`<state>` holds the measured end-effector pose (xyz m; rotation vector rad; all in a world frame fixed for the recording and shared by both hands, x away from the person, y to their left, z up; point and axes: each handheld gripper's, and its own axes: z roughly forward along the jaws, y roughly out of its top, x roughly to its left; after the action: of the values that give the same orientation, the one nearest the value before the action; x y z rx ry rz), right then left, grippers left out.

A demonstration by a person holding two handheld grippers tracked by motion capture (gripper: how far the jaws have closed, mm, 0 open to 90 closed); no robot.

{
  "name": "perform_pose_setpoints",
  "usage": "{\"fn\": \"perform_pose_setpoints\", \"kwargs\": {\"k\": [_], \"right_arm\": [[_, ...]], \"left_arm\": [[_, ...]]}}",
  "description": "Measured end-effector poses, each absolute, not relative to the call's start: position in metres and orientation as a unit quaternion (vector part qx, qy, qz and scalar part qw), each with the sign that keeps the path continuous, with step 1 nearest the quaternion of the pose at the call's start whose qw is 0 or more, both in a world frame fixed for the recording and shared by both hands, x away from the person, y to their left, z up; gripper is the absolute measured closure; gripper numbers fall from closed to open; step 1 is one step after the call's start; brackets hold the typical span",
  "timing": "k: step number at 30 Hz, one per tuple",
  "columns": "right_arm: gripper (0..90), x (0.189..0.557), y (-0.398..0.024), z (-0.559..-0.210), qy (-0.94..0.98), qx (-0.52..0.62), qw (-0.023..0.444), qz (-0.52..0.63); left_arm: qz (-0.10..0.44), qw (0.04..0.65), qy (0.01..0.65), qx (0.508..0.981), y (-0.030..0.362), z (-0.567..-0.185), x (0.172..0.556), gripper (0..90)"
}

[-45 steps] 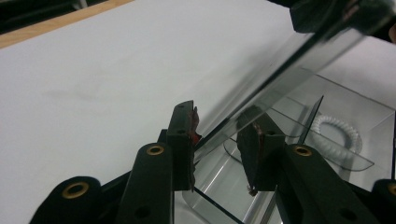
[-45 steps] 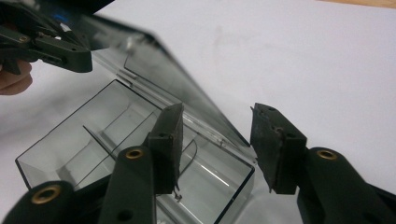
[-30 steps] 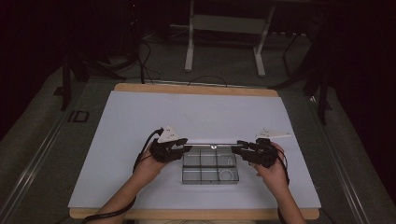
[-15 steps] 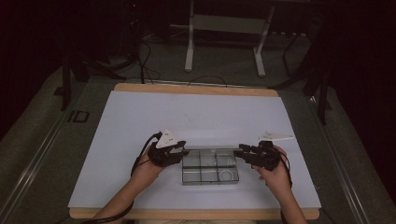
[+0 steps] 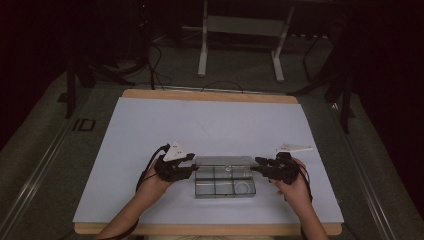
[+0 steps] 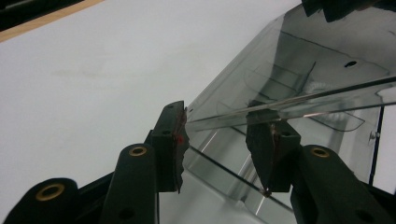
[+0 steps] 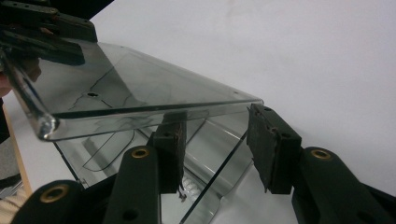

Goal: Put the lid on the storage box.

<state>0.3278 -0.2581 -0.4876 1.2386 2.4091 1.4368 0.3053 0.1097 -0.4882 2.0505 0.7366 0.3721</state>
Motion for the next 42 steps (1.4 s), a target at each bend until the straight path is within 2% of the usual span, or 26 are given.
{"fn": "perform_pose_setpoints", "kwargs": {"k": [42], "right_arm": [[56.9,0.322,-0.273,-0.514,0.787,0.424,0.016,0.447]], "left_arm": [[0.124,0.425,0.325,0.836,0.117,-0.513,0.3,57.7]]}}
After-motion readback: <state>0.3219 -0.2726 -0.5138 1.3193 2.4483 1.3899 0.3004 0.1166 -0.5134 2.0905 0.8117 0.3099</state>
